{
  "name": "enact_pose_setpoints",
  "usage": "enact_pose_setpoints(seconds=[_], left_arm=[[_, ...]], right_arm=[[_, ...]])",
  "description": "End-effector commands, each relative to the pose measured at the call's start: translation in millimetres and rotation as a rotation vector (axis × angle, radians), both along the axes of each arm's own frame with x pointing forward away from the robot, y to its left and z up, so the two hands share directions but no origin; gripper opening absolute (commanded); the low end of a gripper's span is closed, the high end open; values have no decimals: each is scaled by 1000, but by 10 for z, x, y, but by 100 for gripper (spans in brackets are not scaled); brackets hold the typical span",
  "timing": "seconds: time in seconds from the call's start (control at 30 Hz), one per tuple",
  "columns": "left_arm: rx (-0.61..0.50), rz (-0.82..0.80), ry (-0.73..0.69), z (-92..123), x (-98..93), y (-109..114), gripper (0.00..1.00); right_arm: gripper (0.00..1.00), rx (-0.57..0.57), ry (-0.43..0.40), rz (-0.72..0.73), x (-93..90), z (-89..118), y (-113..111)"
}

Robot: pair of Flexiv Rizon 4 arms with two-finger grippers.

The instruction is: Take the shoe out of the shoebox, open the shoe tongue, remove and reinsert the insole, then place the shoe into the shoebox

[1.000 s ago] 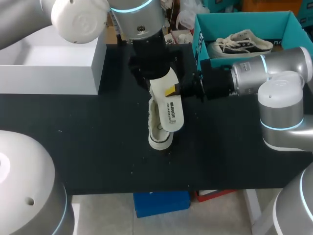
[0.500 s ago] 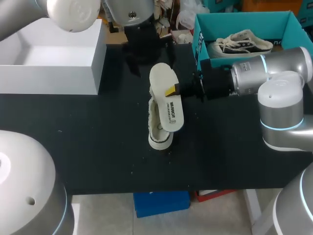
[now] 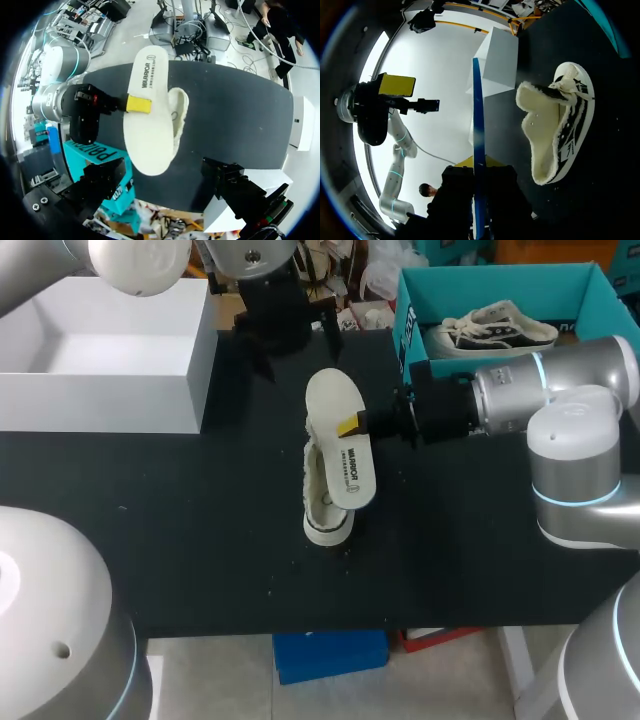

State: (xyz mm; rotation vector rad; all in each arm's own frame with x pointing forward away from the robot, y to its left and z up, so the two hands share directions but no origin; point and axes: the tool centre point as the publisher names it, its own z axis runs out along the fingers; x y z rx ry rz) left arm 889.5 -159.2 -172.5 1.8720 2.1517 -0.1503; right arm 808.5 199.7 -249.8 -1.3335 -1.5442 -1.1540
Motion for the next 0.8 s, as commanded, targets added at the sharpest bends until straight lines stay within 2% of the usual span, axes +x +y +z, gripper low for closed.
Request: enact_pose_setpoints(seconds=[0.03,0.17,0.5,0.6,0.8], left_arm=[[-14,11,11,-75,151,9,100],[-31,37,12,-123,306,36,100],[-70,41,5,-149,485,17,100],[-78,36,-2,-121,475,-14,100],[-80,33,-8,-60,276,-80,100]], right_arm=[[0,1,0,-2,4,-9,15],[0,1,0,-2,4,-9,15],[0,1,0,-2,4,-9,15],[0,1,0,-2,4,-9,15],[0,1,0,-2,4,-9,15]])
